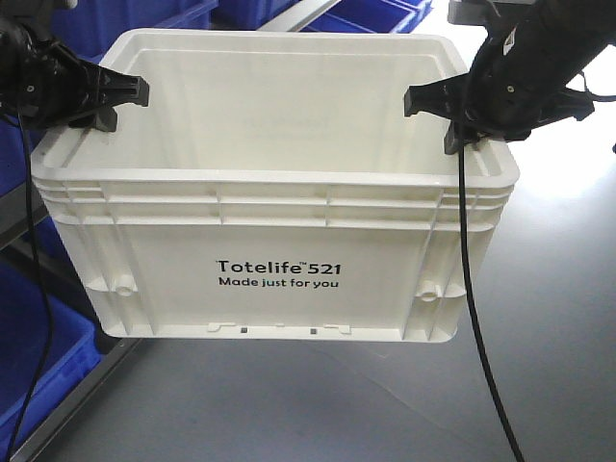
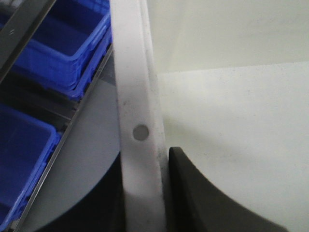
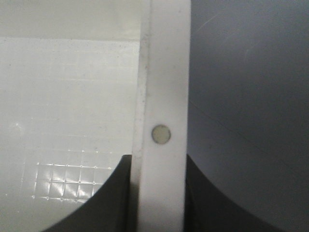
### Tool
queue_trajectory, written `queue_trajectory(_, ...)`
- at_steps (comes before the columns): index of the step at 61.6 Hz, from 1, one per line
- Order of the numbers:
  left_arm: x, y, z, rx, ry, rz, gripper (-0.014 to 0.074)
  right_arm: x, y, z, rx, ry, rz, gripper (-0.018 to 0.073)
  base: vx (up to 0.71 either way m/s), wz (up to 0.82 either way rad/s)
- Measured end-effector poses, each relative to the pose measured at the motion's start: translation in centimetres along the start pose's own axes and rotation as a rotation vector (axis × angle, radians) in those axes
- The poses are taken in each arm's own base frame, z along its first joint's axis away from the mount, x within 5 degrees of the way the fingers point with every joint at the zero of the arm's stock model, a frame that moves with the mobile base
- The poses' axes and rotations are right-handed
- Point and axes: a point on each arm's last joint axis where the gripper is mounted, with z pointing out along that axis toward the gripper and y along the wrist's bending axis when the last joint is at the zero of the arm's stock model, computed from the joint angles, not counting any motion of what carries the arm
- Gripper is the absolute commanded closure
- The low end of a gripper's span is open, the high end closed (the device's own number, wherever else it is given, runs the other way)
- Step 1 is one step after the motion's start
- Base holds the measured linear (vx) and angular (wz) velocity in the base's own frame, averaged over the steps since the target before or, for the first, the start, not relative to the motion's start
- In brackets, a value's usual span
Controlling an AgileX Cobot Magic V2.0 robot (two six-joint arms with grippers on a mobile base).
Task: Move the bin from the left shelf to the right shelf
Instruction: 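Hold the crate with both grippers while the base turns away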
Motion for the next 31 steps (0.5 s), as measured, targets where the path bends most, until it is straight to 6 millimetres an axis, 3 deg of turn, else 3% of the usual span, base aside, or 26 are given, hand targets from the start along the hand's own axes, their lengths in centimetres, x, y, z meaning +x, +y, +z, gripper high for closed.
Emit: queue_trajectory(31, -0.01, -0.01, 0.00, 0.001, -0.001, -0.001, 0.0485, 0.01, -0.01, 0.00, 0.001, 0.001, 0.000, 0.0513, 0.18, -0.68)
